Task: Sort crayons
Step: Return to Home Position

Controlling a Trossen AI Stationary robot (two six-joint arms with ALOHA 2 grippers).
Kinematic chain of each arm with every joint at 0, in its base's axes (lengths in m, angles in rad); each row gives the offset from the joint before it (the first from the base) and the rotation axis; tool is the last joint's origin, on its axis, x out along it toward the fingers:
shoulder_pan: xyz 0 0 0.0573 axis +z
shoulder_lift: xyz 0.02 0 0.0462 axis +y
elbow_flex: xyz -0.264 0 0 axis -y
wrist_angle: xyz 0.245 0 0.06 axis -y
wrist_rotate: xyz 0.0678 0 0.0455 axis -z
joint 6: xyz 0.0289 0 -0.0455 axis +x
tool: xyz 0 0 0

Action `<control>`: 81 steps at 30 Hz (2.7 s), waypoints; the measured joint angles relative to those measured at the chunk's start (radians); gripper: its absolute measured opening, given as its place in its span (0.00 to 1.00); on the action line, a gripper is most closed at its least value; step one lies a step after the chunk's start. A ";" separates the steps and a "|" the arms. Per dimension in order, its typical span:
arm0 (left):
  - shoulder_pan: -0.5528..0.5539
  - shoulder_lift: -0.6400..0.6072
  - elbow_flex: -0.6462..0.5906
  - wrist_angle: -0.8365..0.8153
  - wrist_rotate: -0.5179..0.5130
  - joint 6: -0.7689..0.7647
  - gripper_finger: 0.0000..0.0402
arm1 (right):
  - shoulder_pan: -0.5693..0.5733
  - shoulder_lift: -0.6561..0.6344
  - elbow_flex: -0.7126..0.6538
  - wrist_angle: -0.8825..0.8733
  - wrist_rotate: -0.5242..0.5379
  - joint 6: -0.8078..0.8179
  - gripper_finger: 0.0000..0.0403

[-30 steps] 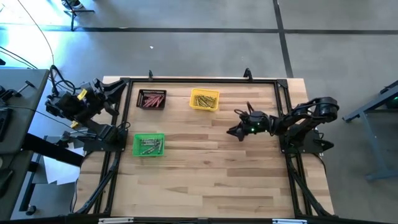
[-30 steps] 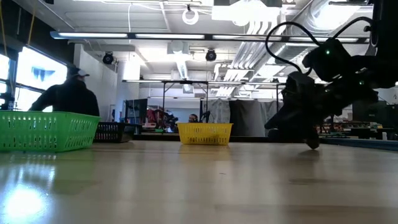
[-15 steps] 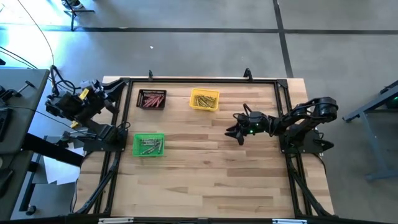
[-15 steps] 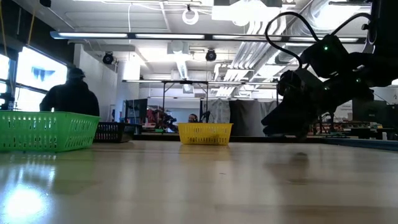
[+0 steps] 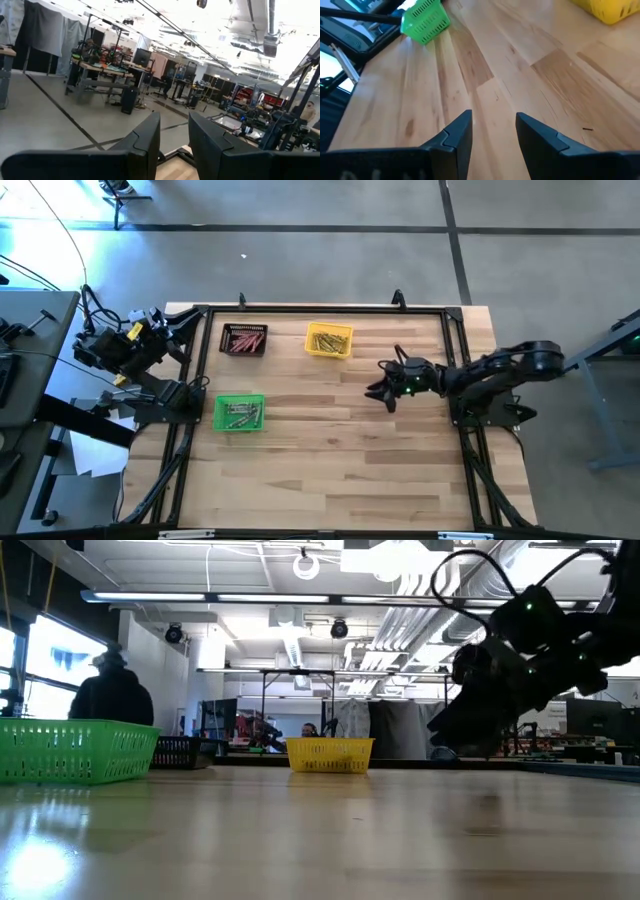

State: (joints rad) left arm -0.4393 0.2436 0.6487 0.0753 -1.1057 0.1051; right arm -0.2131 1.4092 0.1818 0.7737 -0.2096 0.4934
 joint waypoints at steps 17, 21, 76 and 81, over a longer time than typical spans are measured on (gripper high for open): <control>0.000 0.000 0.000 -0.001 -0.001 0.000 0.22 | 0.000 -0.614 0.000 -0.284 0.000 0.003 0.34; 0.000 0.000 0.000 -0.001 -0.001 -0.003 0.22 | 0.000 -0.734 0.000 -0.285 0.001 0.003 0.34; 0.000 0.000 0.000 -0.013 0.000 -0.024 0.22 | -0.004 -1.406 0.000 -0.410 0.001 0.003 0.34; 0.000 0.000 0.000 -0.036 0.002 -0.046 0.22 | -0.020 -1.406 0.000 -0.461 0.000 0.003 0.34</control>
State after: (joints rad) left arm -0.4391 0.2440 0.6484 0.0395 -1.1042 0.0591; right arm -0.2330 0.0029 0.1814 0.3128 -0.2092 0.4961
